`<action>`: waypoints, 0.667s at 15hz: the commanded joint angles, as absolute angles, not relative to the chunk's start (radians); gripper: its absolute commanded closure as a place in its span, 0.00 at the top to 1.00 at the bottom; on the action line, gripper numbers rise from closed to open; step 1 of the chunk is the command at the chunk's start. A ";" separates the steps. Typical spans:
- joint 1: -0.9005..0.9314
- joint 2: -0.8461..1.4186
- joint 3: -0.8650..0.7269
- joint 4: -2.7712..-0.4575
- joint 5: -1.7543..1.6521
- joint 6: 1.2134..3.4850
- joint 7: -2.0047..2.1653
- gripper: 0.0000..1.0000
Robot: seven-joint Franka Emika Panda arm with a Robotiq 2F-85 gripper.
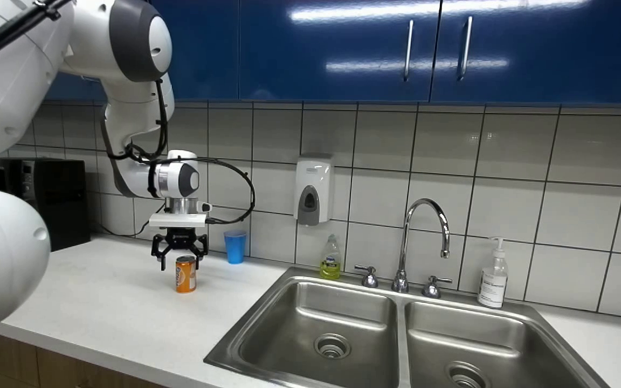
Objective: Put the can into the sink
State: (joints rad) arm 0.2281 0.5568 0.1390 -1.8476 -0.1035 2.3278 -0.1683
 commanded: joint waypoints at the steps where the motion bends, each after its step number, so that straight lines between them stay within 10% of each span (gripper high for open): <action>1: 0.224 0.594 0.132 -1.791 -0.135 2.335 -0.165 1.00; 10: 0.225 0.639 0.131 -1.724 -0.139 2.327 -0.168 1.00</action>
State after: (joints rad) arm 0.2278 0.6176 0.1278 -1.7630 -0.1172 2.3305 -0.1683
